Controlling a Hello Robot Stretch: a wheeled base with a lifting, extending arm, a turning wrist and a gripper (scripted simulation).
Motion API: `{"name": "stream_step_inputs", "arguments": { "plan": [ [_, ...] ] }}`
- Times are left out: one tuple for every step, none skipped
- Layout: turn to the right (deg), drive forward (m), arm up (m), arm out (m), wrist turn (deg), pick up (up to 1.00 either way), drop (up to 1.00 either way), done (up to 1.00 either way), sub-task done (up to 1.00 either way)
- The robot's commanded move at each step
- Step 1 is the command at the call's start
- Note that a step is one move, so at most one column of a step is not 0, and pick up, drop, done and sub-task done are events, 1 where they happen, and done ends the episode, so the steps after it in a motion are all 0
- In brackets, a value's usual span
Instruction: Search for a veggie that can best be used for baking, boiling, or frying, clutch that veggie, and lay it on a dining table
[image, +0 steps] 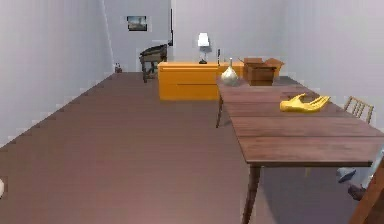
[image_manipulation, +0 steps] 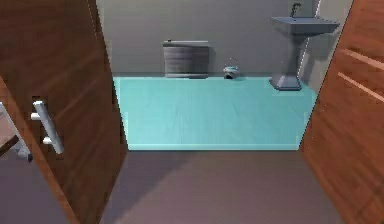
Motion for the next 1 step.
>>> {"name": "stream_step_inputs", "arguments": {
  "plan": [
    [-18.0,0.0,0.0,0.0,0.0,0.0,0.0,0.0,0.0]
  ]
}}
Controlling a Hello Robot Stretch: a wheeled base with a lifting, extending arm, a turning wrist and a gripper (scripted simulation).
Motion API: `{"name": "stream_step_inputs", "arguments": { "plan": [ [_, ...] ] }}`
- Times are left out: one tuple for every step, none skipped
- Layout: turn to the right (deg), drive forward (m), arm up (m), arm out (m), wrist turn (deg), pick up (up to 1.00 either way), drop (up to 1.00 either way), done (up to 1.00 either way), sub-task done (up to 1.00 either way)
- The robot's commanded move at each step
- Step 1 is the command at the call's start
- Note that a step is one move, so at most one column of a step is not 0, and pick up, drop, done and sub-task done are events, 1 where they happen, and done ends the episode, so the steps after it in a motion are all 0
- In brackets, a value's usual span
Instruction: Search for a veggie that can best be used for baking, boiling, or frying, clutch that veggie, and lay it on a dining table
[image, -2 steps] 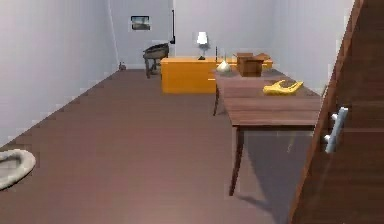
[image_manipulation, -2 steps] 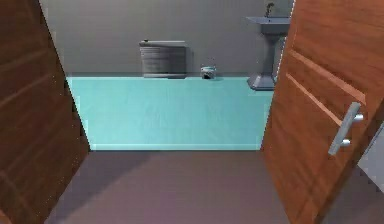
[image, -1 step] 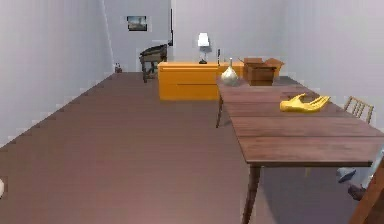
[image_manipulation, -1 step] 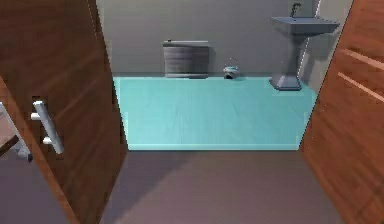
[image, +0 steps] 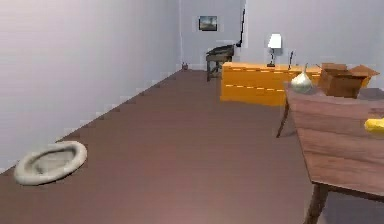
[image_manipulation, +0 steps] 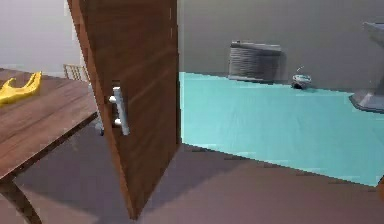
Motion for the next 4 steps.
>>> {"name": "stream_step_inputs", "arguments": {
  "plan": [
    [0.0,0.4,0.0,0.0,0.0,0.0,0.0,0.0,0.0],
    [-45.0,0.0,0.0,0.0,0.0,0.0,0.0,0.0,0.0],
    [-15.0,0.0,0.0,0.0,0.0,0.0,0.0,0.0,0.0],
    [0.0,0.3,0.0,0.0,0.0,0.0,0.0,0.0,0.0]
  ]
}}
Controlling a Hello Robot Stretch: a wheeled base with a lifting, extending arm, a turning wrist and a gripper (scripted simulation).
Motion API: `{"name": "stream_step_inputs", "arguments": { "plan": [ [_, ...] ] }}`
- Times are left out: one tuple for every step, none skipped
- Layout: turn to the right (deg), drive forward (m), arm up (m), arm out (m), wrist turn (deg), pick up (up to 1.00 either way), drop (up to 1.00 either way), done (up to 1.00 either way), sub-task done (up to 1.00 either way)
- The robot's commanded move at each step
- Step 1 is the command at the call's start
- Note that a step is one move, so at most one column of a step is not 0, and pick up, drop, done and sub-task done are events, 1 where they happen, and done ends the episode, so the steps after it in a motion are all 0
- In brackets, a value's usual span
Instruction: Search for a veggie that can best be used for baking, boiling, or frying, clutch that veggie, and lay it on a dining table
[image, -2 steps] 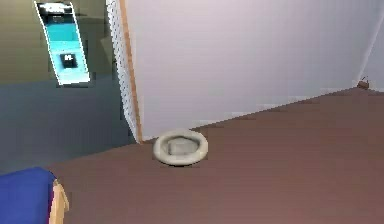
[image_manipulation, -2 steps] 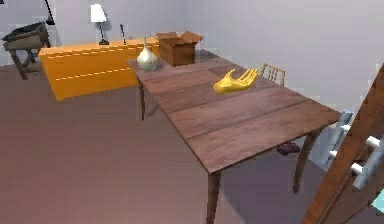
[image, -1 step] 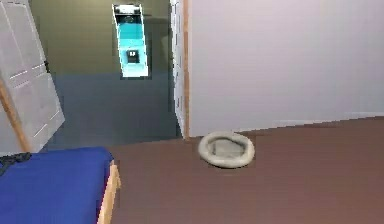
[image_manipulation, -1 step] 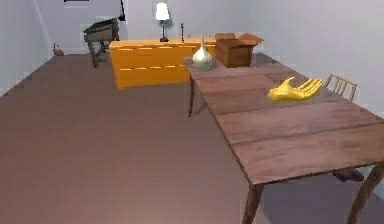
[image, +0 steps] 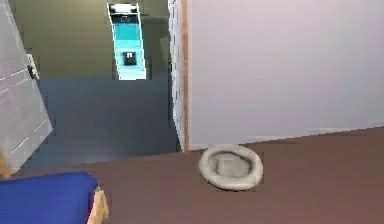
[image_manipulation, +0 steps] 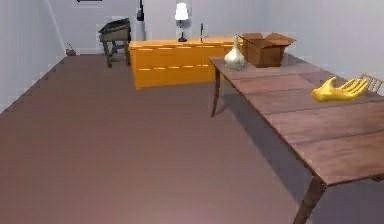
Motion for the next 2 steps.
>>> {"name": "stream_step_inputs", "arguments": {
  "plan": [
    [-12.0,0.0,0.0,0.0,0.0,0.0,0.0,0.0,0.0],
    [0.0,1.0,0.0,0.0,0.0,0.0,0.0,0.0,0.0]
  ]
}}
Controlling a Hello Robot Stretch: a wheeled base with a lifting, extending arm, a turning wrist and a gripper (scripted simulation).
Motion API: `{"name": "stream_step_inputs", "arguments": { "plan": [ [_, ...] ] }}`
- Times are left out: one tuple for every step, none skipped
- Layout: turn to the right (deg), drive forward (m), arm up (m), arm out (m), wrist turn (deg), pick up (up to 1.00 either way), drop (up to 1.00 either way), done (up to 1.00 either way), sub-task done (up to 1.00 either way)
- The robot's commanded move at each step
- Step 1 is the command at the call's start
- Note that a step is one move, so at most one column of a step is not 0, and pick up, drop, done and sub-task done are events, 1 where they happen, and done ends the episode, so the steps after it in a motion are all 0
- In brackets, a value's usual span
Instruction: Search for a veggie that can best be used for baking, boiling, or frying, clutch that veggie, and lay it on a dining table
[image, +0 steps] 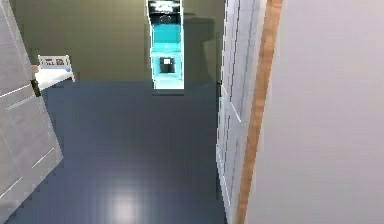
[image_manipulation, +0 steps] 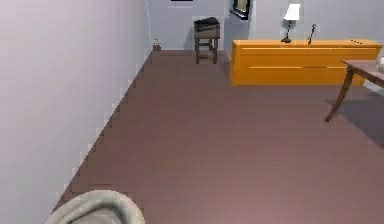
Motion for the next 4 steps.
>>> {"name": "stream_step_inputs", "arguments": {
  "plan": [
    [-6.0,0.0,0.0,0.0,0.0,0.0,0.0,0.0,0.0],
    [0.0,0.35,0.0,0.0,0.0,0.0,0.0,0.0,0.0],
    [0.0,1.0,0.0,0.0,0.0,0.0,0.0,0.0,0.0],
    [0.0,0.35,0.0,0.0,0.0,0.0,0.0,0.0,0.0]
  ]
}}
